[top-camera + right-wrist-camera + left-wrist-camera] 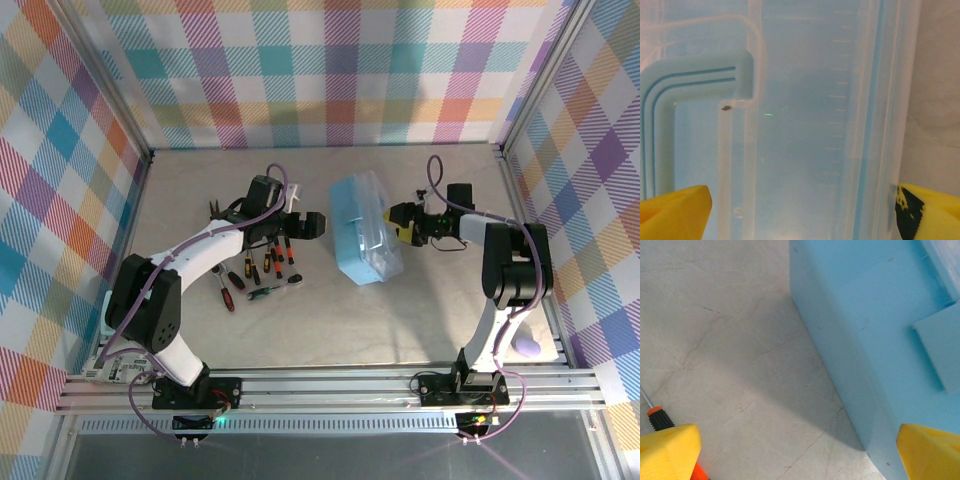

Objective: Pack the tool kit

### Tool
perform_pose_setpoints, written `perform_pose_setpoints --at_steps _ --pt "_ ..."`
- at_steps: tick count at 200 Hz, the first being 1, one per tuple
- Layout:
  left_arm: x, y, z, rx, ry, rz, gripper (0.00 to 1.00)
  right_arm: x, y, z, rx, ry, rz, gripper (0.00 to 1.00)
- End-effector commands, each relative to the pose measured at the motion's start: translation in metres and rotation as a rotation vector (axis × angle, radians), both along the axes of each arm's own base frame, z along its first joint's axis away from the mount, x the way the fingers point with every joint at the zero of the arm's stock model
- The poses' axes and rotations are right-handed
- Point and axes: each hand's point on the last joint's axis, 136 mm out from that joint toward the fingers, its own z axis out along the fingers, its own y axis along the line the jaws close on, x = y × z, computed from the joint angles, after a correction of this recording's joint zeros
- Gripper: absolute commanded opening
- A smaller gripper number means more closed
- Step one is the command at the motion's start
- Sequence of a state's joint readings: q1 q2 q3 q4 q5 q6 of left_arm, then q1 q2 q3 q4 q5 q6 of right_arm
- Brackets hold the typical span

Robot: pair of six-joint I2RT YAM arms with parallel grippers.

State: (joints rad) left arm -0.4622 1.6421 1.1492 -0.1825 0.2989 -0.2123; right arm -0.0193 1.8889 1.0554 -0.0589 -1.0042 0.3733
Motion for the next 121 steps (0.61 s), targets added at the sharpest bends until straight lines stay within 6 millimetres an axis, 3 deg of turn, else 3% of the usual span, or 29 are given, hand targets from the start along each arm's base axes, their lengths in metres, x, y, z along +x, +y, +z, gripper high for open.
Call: perform_pose_setpoints --at_steps 1,42,72,98,121 --pt "0.001 -0.002 0.021 -0.025 -0.036 -0.021 1.00 -0.001 -0.007 -0.004 -0.025 0.012 -0.009 0.93" --pt "0.002 -0.003 0.023 -0.027 -0.035 -0.024 1.00 0.003 -0.014 0.007 -0.104 -0.012 -0.014 0.94" --pt "0.003 -0.002 0.030 -0.023 -0.038 -0.019 1.00 0.003 -0.027 0.030 -0.244 -0.053 -0.042 0.99" --pt "0.008 -0.002 0.047 -0.041 -0.047 0.012 0.99 0.001 -0.042 0.054 -0.367 -0.090 -0.069 0.99" --pt "0.011 -0.014 0.068 -0.143 -0.043 0.017 1.00 -0.002 -0.042 0.076 -0.382 -0.131 -0.064 0.99"
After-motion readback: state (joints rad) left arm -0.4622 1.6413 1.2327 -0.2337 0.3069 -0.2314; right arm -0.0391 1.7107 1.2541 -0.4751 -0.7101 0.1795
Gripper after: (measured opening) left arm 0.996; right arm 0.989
